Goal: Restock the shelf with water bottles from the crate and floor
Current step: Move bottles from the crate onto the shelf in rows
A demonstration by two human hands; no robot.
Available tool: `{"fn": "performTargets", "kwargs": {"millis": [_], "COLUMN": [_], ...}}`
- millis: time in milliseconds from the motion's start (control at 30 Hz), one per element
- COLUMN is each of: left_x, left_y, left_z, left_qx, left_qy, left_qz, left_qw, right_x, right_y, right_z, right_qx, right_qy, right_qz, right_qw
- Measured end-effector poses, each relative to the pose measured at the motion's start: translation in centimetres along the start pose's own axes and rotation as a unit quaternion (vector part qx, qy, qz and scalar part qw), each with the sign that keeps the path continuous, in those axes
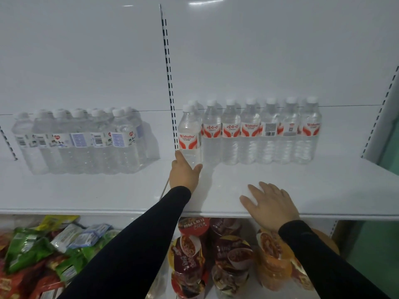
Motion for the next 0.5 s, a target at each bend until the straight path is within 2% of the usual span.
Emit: {"fn": "performTargets", "kwargs": {"millis": [500], "left_x": [-0.2], "left_y": [-1.7], "left_z": [-3.7], "left_qx": [-0.004], "left_qy": [0.029], "left_qz": [-0.002], "left_qw": [1.0], "right_x": [-0.1], "right_y": [0.5], "right_z": [0.5], "right_qx": [0.01], "right_qy": [-0.002], "right_qz": [-0.011], "right_qw": [1.0]}}
Point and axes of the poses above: each hand's wrist, its own z-axis away from the middle knuckle, its own y-axis out of the back of the hand, x = y × z, the point moved 9 cm from there along -z, towards the middle knuckle, and after that the axes turned 14 degrees about -x, right-handed, at the moved point
